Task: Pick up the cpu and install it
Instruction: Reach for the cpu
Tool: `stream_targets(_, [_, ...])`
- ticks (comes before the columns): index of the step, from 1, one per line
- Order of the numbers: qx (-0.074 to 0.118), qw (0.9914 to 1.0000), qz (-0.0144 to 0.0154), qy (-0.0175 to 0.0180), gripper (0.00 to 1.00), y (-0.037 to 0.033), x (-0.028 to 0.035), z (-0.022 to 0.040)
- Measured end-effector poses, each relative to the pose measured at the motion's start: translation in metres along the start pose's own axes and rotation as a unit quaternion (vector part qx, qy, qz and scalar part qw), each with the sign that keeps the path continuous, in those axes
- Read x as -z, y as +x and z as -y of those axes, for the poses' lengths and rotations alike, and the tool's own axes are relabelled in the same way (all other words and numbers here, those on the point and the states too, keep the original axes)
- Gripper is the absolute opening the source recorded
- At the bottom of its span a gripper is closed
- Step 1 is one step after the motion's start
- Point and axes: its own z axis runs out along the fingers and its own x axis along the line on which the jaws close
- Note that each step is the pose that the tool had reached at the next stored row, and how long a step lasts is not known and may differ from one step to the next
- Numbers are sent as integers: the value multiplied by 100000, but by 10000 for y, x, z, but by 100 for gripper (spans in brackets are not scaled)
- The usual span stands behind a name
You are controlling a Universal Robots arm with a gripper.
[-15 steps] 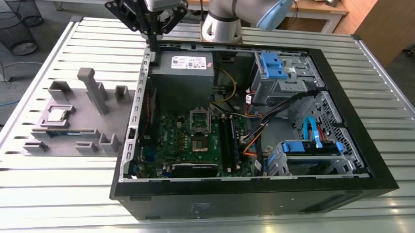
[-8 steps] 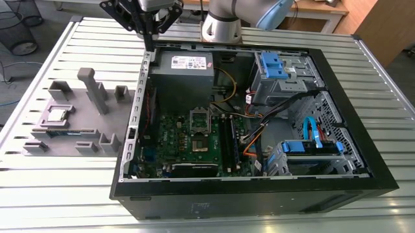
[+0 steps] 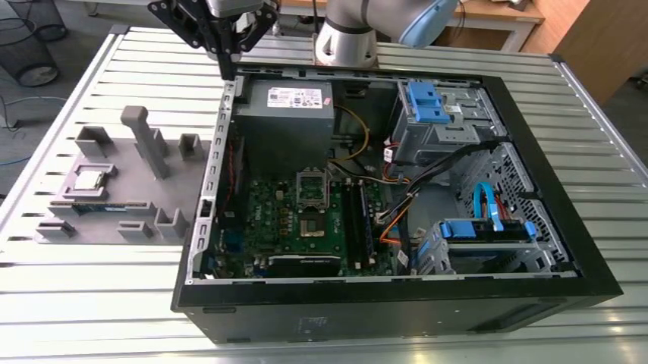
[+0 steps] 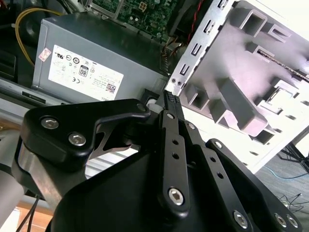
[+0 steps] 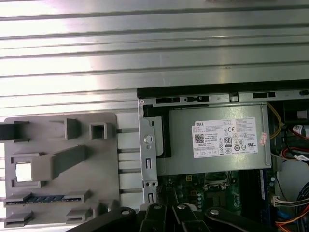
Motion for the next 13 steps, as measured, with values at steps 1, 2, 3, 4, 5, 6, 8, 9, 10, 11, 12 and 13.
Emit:
stream_targets(1, [-1, 100000, 0, -3, 11, 10, 0, 1])
stream_targets(2, [1, 100000, -1, 0, 11, 19, 0, 1])
stream_targets(3, [1, 100000, -2, 0, 11, 29, 1, 2])
stream_targets(4, [2, 100000, -1, -1, 11, 39, 1, 3])
stream_targets(5, [1, 100000, 0, -2, 11, 49, 1, 4])
stream_targets(6, [2, 100000, 1, -1, 11, 58, 2, 4])
stream_targets(8, [3, 100000, 2, 0, 11, 73, 2, 6])
stream_targets(9, [2, 100000, 3, -4, 11, 80, 2, 6])
stream_targets(10, [3, 100000, 1, -1, 11, 86, 2, 6])
stream_targets(11, [5, 100000, 3, -4, 11, 91, 2, 7])
stream_targets(12, [4, 100000, 3, -3, 11, 94, 2, 7])
stream_targets(13, [8, 100000, 1, 0, 11, 96, 2, 7])
